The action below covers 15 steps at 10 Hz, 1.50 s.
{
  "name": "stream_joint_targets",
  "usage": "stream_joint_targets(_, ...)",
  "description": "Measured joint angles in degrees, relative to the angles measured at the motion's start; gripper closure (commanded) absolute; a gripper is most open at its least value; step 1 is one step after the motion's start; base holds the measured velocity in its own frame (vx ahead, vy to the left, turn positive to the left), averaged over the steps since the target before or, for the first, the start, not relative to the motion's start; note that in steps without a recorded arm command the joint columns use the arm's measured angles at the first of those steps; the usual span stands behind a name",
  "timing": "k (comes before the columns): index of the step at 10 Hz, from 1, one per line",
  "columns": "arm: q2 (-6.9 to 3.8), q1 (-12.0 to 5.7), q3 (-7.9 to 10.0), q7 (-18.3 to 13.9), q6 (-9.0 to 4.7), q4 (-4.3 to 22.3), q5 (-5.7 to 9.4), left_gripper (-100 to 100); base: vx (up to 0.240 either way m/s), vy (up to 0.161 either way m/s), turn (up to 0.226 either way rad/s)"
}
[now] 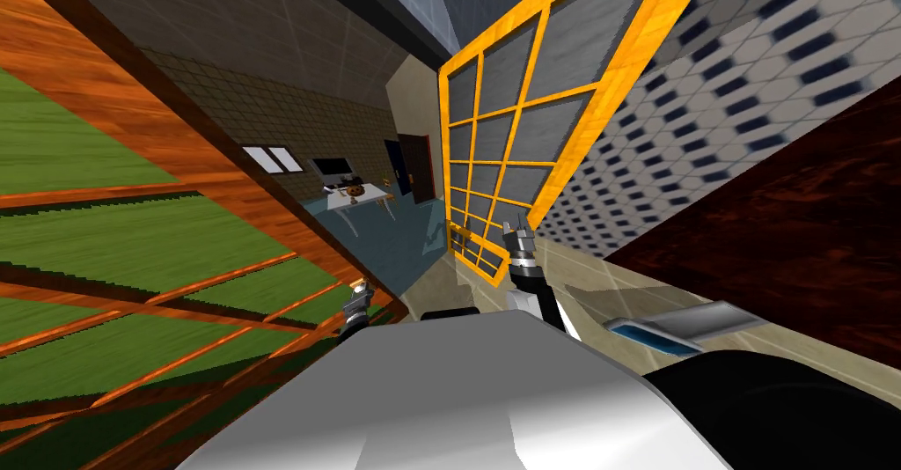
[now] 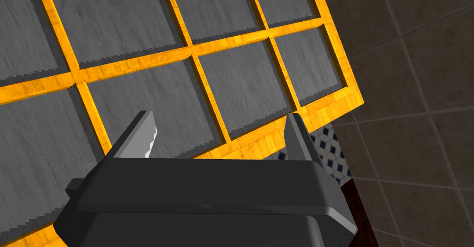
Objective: Pull the door open
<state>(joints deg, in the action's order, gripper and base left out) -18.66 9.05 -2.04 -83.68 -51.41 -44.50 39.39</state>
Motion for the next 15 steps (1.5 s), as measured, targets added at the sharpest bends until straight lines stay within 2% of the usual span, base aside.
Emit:
stream_joint_targets(5, -0.95, 1.24, -3.04, -2.0, 0.3, -1.7, -1.67, 100, -0.2, -0.015, -0.058)
stream_joint_targets(7, -1.64, 1.38, -4.55, -3.1, -0.4, -2.0, -2.59, 100, -0.255, 0.013, -0.067)
stream_joint_targets(10, -2.81, 2.83, -7.13, -4.6, -0.79, -3.8, -4.06, 100, -0.249, -0.006, -0.061)
stream_joint_targets(13, -3.27, 3.7, -8.83, -5.6, -1.15, -4.2, -5.0, 100, -0.158, 0.005, -0.042)
stream_joint_targets(15, -3.76, 4.09, -10.1, -6.5, -1.99, -4.3, -5.77, 100, -0.189, 0.045, -0.058)
